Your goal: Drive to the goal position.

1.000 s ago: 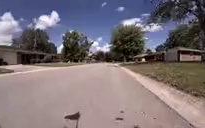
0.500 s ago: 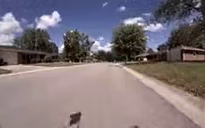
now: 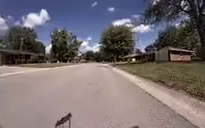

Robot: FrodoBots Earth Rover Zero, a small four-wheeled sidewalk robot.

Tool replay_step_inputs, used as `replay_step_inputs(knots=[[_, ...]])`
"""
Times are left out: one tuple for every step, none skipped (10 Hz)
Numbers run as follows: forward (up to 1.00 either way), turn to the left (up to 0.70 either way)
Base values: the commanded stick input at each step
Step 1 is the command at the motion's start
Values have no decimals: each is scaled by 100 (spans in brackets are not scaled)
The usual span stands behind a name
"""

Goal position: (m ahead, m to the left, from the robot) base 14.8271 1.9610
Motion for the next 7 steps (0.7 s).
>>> replay_step_inputs(knots=[[85, 0], [85, 0], [85, 0], [85, 0], [85, 0], [85, 0], [85, 0]])
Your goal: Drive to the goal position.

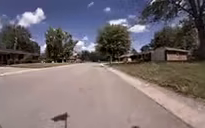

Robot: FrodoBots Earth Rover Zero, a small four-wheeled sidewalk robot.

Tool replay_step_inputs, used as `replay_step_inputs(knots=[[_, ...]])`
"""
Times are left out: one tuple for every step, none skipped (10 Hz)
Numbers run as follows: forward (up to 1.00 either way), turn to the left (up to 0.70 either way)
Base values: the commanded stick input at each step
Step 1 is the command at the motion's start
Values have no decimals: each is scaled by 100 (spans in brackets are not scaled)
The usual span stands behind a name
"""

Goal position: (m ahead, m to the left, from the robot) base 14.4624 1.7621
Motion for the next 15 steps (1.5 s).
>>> replay_step_inputs(knots=[[85, 0], [85, 0], [85, 0], [85, 0], [85, 0], [85, 0], [85, 0], [85, 0], [85, 0], [85, 0], [85, 0], [85, 0], [85, 0], [85, 0], [85, 0]])
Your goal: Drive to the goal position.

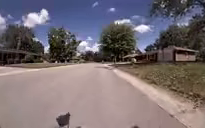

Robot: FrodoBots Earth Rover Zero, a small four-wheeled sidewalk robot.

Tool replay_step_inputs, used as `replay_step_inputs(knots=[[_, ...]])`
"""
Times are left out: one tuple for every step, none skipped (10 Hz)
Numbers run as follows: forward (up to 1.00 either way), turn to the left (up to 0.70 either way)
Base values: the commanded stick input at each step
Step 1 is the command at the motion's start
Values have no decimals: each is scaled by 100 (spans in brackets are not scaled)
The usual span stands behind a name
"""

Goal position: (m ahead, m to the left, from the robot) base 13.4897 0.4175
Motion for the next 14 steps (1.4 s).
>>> replay_step_inputs(knots=[[85, 0], [85, 0], [85, 0], [85, 0], [85, 0], [85, 0], [85, 0], [85, 0], [85, 0], [85, 0], [85, 0], [85, 0], [85, 0], [85, 0]])
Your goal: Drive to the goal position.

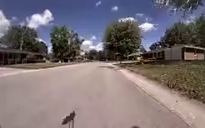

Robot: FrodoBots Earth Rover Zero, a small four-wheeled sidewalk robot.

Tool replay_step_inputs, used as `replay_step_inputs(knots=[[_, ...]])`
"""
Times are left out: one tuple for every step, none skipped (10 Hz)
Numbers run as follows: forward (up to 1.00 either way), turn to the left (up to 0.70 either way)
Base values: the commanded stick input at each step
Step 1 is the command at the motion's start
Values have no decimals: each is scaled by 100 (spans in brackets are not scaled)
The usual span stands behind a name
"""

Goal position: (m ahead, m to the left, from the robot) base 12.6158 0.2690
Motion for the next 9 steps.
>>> replay_step_inputs(knots=[[60, 0], [21, 0], [0, 0], [0, 0], [0, 0], [0, 0], [0, 0], [0, 0], [0, 0]])
